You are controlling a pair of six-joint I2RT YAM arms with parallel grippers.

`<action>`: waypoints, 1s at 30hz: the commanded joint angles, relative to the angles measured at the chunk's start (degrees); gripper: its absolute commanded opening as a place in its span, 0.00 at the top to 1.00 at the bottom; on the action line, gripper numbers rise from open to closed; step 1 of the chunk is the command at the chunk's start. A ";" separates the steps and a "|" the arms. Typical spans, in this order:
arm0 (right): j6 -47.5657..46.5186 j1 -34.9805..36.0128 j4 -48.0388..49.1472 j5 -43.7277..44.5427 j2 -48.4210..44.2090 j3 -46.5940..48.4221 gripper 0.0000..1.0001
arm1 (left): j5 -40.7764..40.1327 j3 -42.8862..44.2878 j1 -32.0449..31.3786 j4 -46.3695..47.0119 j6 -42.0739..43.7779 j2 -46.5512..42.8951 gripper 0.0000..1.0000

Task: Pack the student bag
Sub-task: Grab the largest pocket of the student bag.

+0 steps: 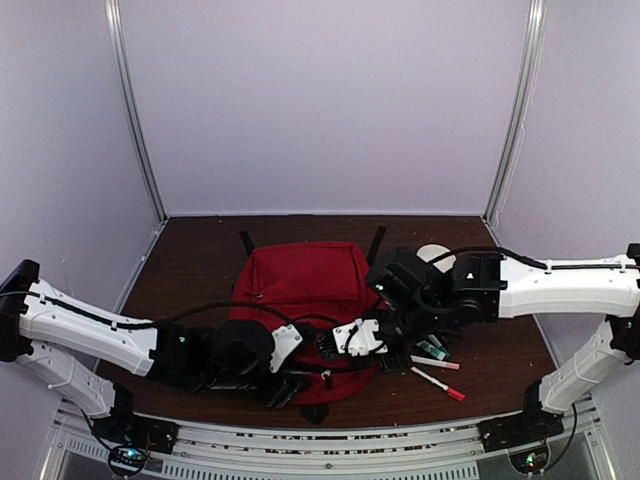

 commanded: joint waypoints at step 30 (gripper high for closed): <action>33.58 -10.70 20.82 -19.68 5.64 -10.80 0.57 | 20.52 8.87 1.78 9.05 4.30 5.55 1.00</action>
